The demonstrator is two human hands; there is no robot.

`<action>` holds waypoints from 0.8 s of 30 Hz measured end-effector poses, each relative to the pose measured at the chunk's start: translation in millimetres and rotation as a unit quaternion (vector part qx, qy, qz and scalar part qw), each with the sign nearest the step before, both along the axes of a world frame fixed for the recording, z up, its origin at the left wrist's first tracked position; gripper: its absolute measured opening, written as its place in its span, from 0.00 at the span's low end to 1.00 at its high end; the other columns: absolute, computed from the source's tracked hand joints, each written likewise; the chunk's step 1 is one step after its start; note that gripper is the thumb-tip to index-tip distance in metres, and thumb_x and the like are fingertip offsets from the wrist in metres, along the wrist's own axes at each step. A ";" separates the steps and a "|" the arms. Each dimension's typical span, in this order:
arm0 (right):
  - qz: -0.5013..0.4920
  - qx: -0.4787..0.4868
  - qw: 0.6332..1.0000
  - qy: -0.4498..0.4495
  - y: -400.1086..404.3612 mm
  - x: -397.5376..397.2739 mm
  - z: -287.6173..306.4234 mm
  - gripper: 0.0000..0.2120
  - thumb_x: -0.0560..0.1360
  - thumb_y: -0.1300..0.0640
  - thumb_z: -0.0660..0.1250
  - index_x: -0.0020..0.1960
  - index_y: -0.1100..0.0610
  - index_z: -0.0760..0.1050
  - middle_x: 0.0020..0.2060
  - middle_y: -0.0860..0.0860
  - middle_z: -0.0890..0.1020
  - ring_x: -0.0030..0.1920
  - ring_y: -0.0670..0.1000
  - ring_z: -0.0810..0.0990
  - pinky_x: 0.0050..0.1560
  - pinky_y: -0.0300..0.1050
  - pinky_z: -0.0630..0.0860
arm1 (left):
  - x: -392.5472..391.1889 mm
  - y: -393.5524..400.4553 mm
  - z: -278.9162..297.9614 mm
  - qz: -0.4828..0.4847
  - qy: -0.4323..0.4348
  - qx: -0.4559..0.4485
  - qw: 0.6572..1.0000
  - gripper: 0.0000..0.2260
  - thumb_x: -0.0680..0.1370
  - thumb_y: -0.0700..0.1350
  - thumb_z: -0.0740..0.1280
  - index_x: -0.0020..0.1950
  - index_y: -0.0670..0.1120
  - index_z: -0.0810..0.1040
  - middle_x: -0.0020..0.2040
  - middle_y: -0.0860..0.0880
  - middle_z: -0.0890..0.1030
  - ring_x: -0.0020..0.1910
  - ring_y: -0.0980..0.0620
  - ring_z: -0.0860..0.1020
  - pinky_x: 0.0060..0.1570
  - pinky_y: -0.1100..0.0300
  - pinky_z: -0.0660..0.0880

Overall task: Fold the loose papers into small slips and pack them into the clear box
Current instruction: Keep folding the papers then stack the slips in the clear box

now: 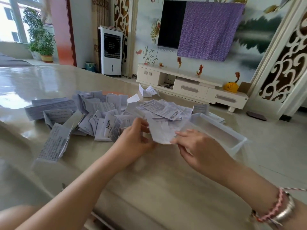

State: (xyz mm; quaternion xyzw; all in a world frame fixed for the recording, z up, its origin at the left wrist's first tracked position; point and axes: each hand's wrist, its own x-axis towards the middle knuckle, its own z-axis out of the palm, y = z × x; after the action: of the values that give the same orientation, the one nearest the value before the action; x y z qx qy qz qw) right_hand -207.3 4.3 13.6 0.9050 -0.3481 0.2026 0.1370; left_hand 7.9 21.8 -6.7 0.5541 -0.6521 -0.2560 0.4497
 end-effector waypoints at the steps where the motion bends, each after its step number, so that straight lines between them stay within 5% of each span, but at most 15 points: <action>1: 0.013 0.014 1.000 0.008 4.6 -5.6 -3.1 0.11 0.71 0.60 0.65 0.50 0.53 0.83 0.50 0.51 0.85 0.52 0.50 0.84 0.60 0.47 0.77 | 1.4 2.8 -0.6 -0.004 -0.007 -0.003 1.000 0.26 0.69 0.44 0.75 0.63 0.52 0.67 0.55 0.57 0.75 0.44 0.60 0.79 0.47 0.68 0.77; 4: 0.041 0.087 0.995 -0.011 18.4 -19.7 -10.8 0.11 0.72 0.58 0.65 0.50 0.51 0.83 0.47 0.45 0.85 0.53 0.45 0.82 0.56 0.43 0.77 | 2.0 11.4 -4.3 -0.019 -0.094 -0.018 0.995 0.34 0.68 0.48 0.77 0.71 0.57 0.66 0.62 0.57 0.69 0.50 0.58 0.78 0.55 0.69 0.73; 7: 0.041 0.221 0.964 -0.138 23.7 -29.3 -15.7 0.09 0.75 0.58 0.68 0.51 0.50 0.83 0.49 0.41 0.84 0.55 0.40 0.80 0.58 0.36 0.73 | 0.5 16.4 -9.0 -0.057 -0.174 -0.049 0.982 0.14 0.71 0.46 0.74 0.56 0.55 0.82 0.67 0.55 0.71 0.60 0.57 0.74 0.59 0.74 0.64; 9: 0.030 0.294 0.932 -0.209 21.6 -33.7 -18.9 0.10 0.75 0.62 0.69 0.51 0.50 0.83 0.50 0.40 0.84 0.58 0.38 0.78 0.62 0.34 0.70 | 1.0 17.3 -14.2 -0.067 -0.207 -0.067 0.974 0.08 0.73 0.46 0.73 0.50 0.55 0.85 0.61 0.55 0.78 0.60 0.58 0.74 0.62 0.70 0.66; 13: 0.018 0.373 0.885 -0.277 10.5 -33.9 -22.7 0.08 0.75 0.64 0.69 0.52 0.54 0.83 0.49 0.46 0.85 0.53 0.43 0.82 0.57 0.37 0.75 | 1.1 16.5 -17.9 -0.067 -0.149 -0.044 0.986 0.05 0.76 0.47 0.70 0.48 0.51 0.85 0.45 0.55 0.84 0.44 0.59 0.80 0.52 0.59 0.76; 16: 0.015 0.420 0.836 -0.354 4.6 -27.4 -17.7 0.10 0.73 0.56 0.70 0.51 0.60 0.82 0.47 0.49 0.86 0.48 0.45 0.83 0.50 0.37 0.76 | -1.2 15.5 -15.8 -0.086 -0.104 -0.025 0.991 0.10 0.77 0.50 0.69 0.42 0.44 0.82 0.35 0.45 0.78 0.32 0.56 0.69 0.36 0.57 0.72; 19: -0.012 0.444 0.820 -0.361 -0.7 -21.4 -13.3 0.13 0.73 0.51 0.68 0.46 0.62 0.82 0.42 0.49 0.86 0.44 0.46 0.83 0.47 0.40 0.76 | -5.4 17.9 -14.4 -0.113 -0.049 0.008 0.992 0.11 0.77 0.51 0.68 0.41 0.44 0.80 0.35 0.46 0.78 0.34 0.57 0.71 0.39 0.58 0.69; 21: -0.039 0.448 0.820 -0.355 -4.4 -15.3 -13.8 0.13 0.76 0.52 0.66 0.42 0.62 0.81 0.38 0.49 0.85 0.37 0.42 0.79 0.41 0.35 0.73 | -10.5 20.1 -12.8 -0.107 0.006 0.023 0.994 0.04 0.77 0.49 0.68 0.48 0.52 0.82 0.41 0.54 0.84 0.40 0.57 0.80 0.48 0.58 0.76; 24: -0.088 0.431 0.838 -0.323 -12.9 -8.3 -17.7 0.18 0.78 0.50 0.65 0.41 0.64 0.80 0.38 0.57 0.83 0.38 0.47 0.74 0.42 0.43 0.69 | -16.9 19.1 -10.0 -0.016 0.024 0.025 0.999 0.11 0.77 0.51 0.69 0.59 0.54 0.76 0.43 0.53 0.84 0.43 0.57 0.82 0.48 0.59 0.78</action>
State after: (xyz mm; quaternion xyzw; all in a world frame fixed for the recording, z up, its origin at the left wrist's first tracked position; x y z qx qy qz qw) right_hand -215.6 -8.6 -4.1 0.7213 -0.5028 0.3002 -0.3698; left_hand -9.0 40.9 -16.7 0.5484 -0.6434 -0.2920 0.4472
